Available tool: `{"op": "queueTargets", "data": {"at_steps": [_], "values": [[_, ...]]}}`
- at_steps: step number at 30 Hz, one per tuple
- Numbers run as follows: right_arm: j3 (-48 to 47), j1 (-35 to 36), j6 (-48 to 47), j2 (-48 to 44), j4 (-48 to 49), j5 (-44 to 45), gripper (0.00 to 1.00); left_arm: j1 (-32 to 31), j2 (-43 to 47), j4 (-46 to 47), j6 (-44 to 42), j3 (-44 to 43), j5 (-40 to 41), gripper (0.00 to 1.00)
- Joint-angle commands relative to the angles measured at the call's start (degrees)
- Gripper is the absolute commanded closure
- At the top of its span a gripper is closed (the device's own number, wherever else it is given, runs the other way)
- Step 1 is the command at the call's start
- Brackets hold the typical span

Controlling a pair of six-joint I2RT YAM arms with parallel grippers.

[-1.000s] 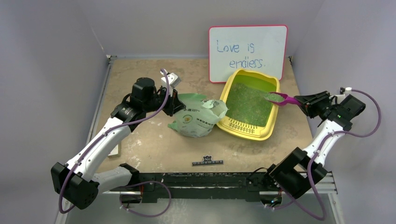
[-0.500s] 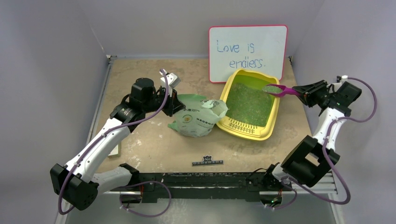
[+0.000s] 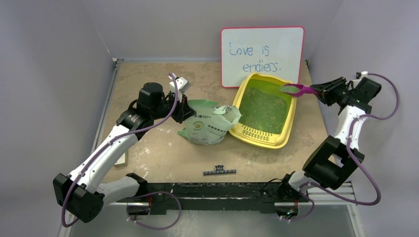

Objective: Fill the litter box with clean litter
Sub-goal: Pour the cat litter into the litter box.

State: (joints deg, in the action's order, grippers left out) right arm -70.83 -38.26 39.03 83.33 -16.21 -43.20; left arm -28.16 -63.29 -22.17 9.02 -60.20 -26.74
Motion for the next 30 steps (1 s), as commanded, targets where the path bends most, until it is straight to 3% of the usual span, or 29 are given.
{"op": "queueTargets", "data": {"at_steps": [1,10,21,30], "values": [[-3.17,0.2,-0.86,-0.99,-0.24,0.45,1.0,0.04,2.56,5.42,1.03,-1.88,-0.33,1.0],[-3.18,0.54,-1.52,-2.7,-0.36,2.26,1.0,0.04,2.47,5.12,0.52,-1.6,-0.35,1.0],[-3.73,7.45,0.83,-1.36,1.53,2.67,1.0,0.04,2.85,4.82,0.56,-1.72,-0.09,1.0],[2.93,8.64,-2.31,-7.19,-1.94,0.98,1.0,0.04,2.86,4.77,0.56,-1.56,-0.16,1.0]]}}
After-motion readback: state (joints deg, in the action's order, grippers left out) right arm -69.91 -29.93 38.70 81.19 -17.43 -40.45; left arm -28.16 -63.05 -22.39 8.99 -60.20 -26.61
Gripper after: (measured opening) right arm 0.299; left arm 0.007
